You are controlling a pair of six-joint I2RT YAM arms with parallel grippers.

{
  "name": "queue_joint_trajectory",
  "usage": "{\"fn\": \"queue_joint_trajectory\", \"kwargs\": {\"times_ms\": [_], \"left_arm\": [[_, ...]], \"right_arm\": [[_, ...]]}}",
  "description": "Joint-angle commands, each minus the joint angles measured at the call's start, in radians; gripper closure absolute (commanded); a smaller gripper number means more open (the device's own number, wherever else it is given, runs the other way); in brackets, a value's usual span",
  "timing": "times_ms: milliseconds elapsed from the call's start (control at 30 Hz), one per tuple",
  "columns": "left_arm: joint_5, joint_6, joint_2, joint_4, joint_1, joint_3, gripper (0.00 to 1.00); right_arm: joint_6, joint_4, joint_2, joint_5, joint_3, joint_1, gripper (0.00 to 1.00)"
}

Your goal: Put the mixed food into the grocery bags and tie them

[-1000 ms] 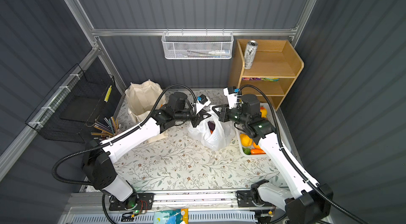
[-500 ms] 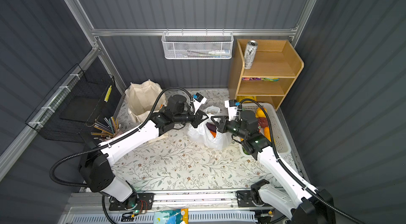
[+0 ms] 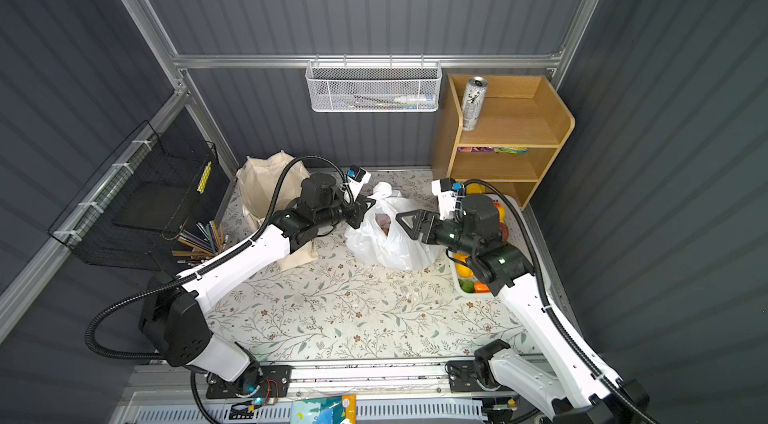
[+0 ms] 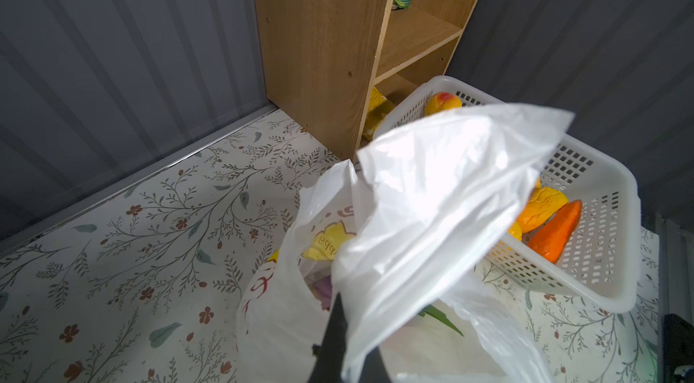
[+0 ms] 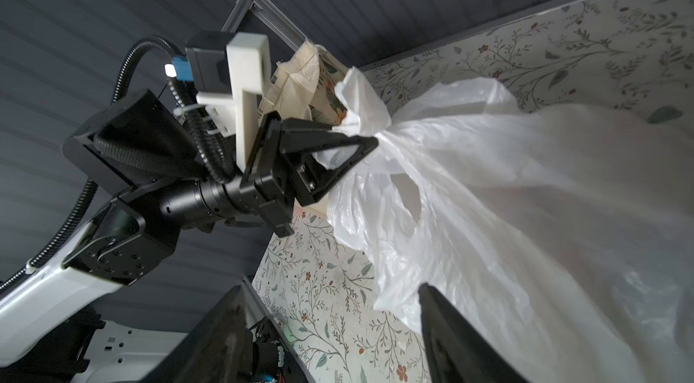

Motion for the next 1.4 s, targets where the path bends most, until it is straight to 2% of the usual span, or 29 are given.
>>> {"fn": "queue_joint_trajectory", "kwargs": {"times_ms": [0,133,267,400,567,633,667,900,1100,1233,1367], "left_arm": [[-0.015,0.06,-0.031,0.017,-0.005,-0.011,1.0],[-0.022,0.073,-0.034,0.017,-0.024,-0.013,1.0],[-0.025,0.082,-0.03,0.001,-0.032,-0.003,1.0],[-0.024,0.084,-0.034,-0.003,-0.037,-0.003,1.0],[-0.026,0.082,-0.029,-0.007,-0.039,0.01,1.0],[-0.032,0.069,-0.021,-0.016,-0.039,0.023,1.0],[-0.034,0.057,-0.017,-0.021,-0.039,0.029,1.0],[-0.111,-0.067,0.012,-0.087,-0.039,0.093,1.0],[-0.108,-0.114,0.018,-0.09,-0.039,0.108,1.0],[-0.083,-0.113,0.018,-0.082,-0.039,0.141,1.0],[-0.046,-0.112,0.005,-0.046,-0.039,0.126,1.0]], "right_arm": [[-0.031,-0.073,0.091,0.029,0.101,-0.008,0.24],[-0.067,-0.09,0.248,0.0,0.229,-0.023,0.23],[-0.092,-0.114,0.357,-0.037,0.327,-0.024,0.26],[-0.095,-0.11,0.405,-0.061,0.361,-0.024,0.37],[-0.088,-0.099,0.43,-0.093,0.372,-0.024,0.72],[-0.087,-0.093,0.43,-0.122,0.369,-0.024,0.95],[-0.088,-0.092,0.426,-0.127,0.368,-0.024,1.0],[-0.044,-0.05,0.268,-0.076,0.288,-0.019,1.0],[0.048,0.02,0.143,0.045,0.081,0.083,1.0],[0.13,0.128,0.136,0.105,-0.107,0.114,1.0],[0.132,0.194,0.21,0.136,-0.173,0.112,1.0]]}}
